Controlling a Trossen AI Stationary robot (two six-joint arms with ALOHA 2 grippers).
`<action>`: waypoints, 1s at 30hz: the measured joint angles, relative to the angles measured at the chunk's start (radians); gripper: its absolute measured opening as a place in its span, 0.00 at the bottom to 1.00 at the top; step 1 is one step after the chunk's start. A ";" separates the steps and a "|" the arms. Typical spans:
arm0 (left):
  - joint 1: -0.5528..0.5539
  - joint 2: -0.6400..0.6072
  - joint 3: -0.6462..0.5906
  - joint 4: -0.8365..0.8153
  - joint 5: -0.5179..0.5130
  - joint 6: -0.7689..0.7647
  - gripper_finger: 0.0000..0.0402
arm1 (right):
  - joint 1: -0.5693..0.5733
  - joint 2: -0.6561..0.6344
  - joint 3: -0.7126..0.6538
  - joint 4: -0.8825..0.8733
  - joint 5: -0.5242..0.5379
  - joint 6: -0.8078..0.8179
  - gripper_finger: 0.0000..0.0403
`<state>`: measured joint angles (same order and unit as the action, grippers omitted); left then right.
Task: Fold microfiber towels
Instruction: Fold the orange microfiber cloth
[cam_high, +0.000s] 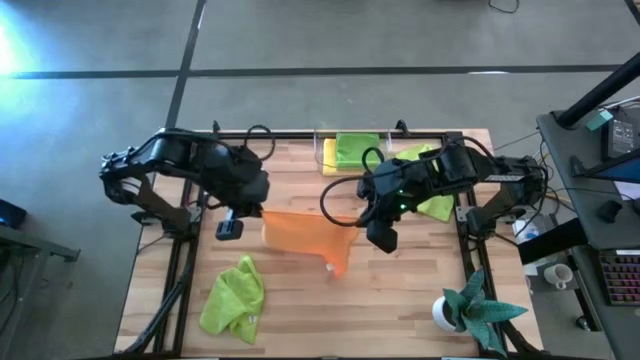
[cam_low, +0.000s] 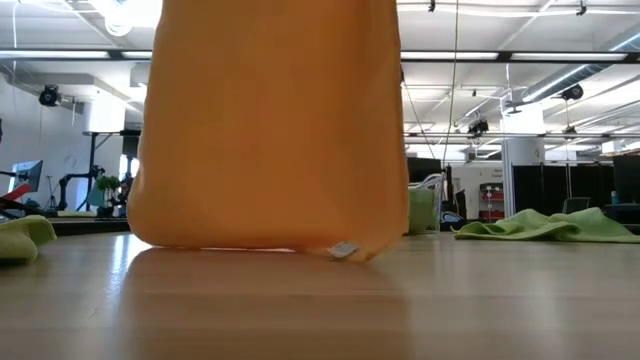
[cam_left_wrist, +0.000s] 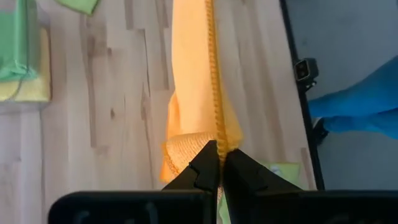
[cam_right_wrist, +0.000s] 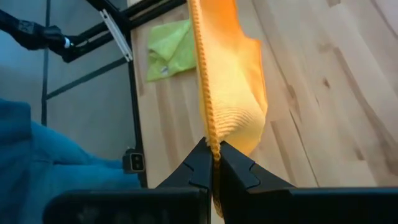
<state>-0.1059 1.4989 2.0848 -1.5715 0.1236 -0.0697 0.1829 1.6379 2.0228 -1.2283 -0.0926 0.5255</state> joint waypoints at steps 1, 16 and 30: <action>0.000 0.006 -0.006 0.000 0.000 -0.001 0.00 | 0.000 0.000 0.000 -0.005 -0.001 -0.002 0.02; 0.014 0.043 -0.044 0.000 0.124 -0.049 0.00 | 0.000 0.000 -0.010 -0.212 -0.010 -0.006 0.02; 0.079 0.043 -0.041 -0.001 -0.101 0.071 0.00 | -0.028 0.000 0.005 -0.183 0.164 -0.139 0.02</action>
<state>-0.0272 1.5421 2.0438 -1.5726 0.0230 0.0010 0.1550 1.6379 2.0277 -1.4114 0.0718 0.3863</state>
